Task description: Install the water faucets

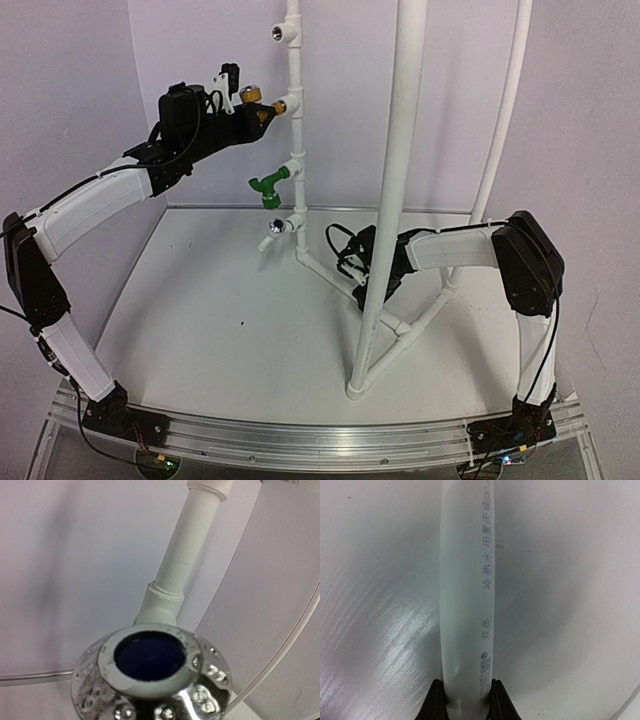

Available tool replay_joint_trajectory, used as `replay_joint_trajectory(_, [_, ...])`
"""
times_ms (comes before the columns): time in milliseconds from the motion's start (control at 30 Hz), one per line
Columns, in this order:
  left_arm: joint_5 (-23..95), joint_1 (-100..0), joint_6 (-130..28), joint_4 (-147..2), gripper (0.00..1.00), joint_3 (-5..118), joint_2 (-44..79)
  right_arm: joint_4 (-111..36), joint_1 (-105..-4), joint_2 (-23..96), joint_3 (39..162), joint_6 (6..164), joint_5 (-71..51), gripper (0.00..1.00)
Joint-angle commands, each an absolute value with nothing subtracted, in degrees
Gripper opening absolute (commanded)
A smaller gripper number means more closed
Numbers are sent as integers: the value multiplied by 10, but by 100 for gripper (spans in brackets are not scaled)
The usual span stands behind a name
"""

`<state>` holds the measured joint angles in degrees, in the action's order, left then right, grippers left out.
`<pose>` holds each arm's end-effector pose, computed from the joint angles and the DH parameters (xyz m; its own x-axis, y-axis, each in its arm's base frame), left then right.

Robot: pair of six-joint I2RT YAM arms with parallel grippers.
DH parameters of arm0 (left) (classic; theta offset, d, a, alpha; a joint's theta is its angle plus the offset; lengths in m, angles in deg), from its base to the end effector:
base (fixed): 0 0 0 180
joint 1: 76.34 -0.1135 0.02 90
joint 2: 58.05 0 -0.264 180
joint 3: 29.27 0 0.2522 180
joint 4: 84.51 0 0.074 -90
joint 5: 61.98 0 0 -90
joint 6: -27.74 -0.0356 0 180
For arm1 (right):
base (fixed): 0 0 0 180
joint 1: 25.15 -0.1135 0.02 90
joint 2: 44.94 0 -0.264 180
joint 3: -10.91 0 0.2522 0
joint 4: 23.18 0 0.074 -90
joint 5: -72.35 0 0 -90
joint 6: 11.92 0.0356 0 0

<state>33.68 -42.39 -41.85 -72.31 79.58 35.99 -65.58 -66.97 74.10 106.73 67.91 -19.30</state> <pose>0.3230 -0.2217 0.4463 -0.1869 -0.2925 -0.9378 0.6106 0.7132 -0.3442 0.3175 0.2827 0.1451 -0.5520 -0.7307 -0.4017 -0.7672 0.6338 -0.0987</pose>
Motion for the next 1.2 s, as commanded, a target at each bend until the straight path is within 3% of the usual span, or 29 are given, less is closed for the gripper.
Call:
replay_joint_trajectory(0, [393,-401,-618,-754,0,787,340,-626,-685,749,1064,653,-181,0])
replay_joint_trajectory(367, [349,-364,-983,-722,0,761,337,-625,-685,750,1061,652,-181,0])
replay_joint_trajectory(833, [309,-326,-1225,-665,0,779,349,-626,-685,754,1065,654,-181,0])
replay_joint_trajectory(1167, [285,-324,-1167,-719,28,765,332,-626,-685,757,1071,653,-181,0])
